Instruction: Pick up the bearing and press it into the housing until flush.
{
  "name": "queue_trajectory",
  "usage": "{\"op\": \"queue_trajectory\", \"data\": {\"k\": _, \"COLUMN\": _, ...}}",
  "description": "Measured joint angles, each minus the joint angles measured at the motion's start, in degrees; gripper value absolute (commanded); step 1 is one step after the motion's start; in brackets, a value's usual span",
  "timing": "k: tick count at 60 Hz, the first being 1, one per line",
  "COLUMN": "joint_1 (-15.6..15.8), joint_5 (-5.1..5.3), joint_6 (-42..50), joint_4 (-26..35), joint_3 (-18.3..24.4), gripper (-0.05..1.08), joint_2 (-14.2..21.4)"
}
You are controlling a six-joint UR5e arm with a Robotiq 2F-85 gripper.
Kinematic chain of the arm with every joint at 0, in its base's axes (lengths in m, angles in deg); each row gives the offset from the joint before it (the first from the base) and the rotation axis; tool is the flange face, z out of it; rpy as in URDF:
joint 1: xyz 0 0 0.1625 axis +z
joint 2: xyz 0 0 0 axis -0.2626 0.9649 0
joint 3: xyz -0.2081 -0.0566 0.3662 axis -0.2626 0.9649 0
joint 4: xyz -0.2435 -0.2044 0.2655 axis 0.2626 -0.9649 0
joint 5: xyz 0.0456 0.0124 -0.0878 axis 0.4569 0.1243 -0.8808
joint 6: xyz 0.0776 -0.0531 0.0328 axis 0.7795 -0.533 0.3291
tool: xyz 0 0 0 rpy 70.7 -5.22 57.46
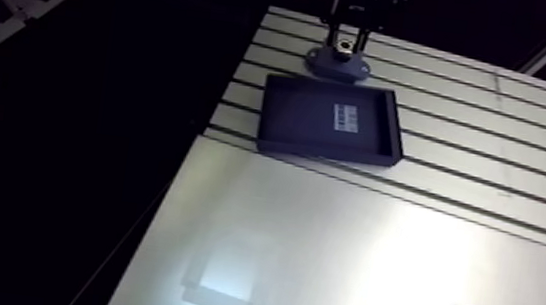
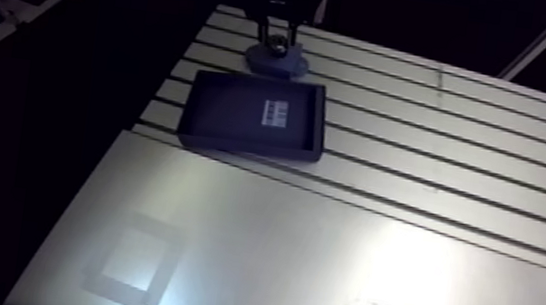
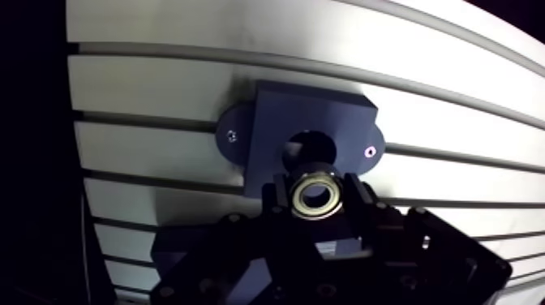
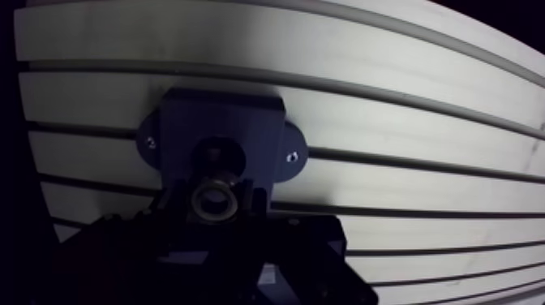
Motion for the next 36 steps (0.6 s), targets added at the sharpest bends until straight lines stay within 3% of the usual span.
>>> {"op": "queue_trajectory", "data": {"k": 36, "joint_1": -0.06, "joint_5": 0.24, "joint_6": -0.01, "joint_4": -0.04, "joint_3": 0.36, "gripper": 0.70, "joint_2": -0.93}}
